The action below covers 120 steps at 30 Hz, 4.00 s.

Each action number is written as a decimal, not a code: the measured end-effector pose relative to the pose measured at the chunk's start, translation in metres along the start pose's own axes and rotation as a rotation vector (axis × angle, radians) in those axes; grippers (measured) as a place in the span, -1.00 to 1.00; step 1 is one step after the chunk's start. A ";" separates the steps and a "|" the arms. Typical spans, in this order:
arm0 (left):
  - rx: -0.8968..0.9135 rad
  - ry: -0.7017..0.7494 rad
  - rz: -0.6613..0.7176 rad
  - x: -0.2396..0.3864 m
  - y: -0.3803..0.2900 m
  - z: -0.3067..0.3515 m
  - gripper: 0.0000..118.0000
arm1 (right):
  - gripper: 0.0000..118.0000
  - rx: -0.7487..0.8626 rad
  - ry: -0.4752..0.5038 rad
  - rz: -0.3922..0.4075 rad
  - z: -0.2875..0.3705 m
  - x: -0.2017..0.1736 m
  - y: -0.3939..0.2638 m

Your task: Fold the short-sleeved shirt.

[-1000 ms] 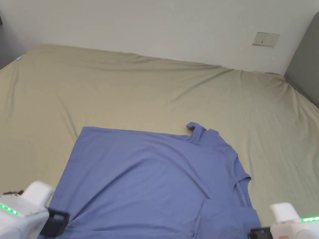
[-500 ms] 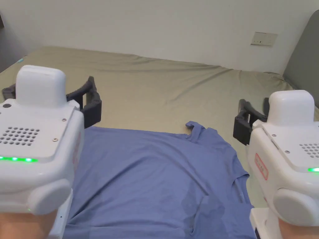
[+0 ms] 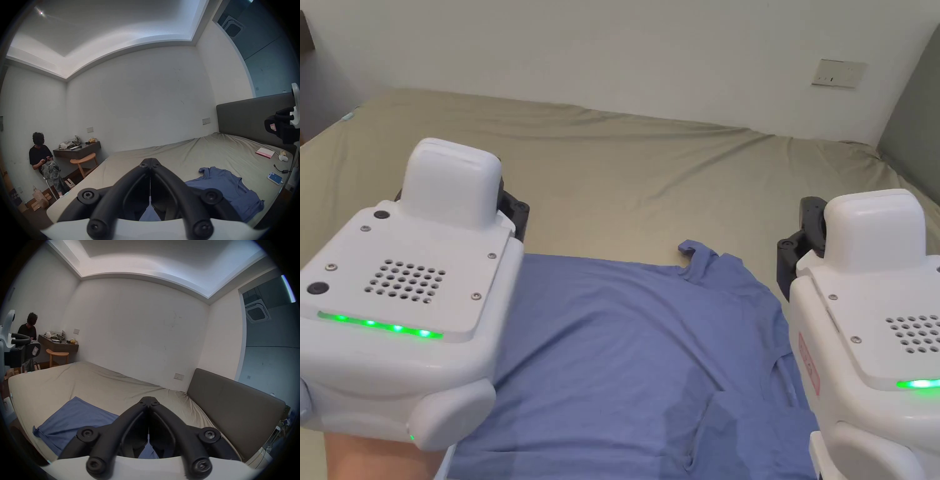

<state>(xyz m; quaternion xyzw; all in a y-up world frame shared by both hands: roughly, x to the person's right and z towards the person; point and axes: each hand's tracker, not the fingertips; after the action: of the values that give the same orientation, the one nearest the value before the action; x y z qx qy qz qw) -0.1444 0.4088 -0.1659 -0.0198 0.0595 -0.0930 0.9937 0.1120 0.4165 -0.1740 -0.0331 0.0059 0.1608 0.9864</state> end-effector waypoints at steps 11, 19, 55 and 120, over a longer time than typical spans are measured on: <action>-0.501 -0.019 0.044 -0.051 -0.135 -0.044 -1.00 | -0.97 -0.144 0.045 0.018 -0.012 0.008 -0.041; -0.890 0.097 0.103 -0.090 -0.274 -0.020 0.86 | -0.97 -0.279 0.057 0.001 -0.019 0.012 -0.071; -0.864 0.058 0.042 -0.072 -0.267 -0.021 -0.95 | 0.82 -1.019 0.122 -0.111 -0.030 0.051 -0.305; -0.261 0.062 0.116 -0.054 -0.072 -0.127 0.82 | 0.71 -0.248 0.058 -0.112 -0.143 0.045 -0.060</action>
<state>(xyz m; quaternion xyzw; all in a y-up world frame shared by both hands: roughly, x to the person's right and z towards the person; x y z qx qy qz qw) -0.2257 0.3442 -0.2823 -0.1425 0.1029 -0.0273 0.9841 0.1735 0.3647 -0.3136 -0.1599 0.0127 0.1042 0.9815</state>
